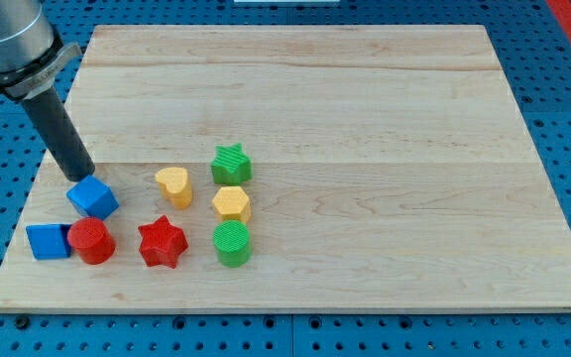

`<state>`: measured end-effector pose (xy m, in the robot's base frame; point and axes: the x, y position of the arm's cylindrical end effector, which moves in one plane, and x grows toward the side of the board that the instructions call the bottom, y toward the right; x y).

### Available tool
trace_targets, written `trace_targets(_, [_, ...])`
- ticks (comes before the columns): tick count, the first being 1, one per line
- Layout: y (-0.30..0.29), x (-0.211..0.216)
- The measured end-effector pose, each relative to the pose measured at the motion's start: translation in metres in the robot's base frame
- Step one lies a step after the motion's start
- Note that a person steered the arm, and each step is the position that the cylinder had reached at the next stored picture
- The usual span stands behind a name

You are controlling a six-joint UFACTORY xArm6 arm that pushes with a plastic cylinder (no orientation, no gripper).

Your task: Move the blue cube to the left of the yellow heart

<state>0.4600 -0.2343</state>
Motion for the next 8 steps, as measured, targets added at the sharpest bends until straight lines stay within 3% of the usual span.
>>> trace_targets(3, [0.007,-0.001])
trace_targets(5, [-0.039,0.046])
trace_targets(7, [0.026,0.028])
trace_targets(8, [0.026,0.021])
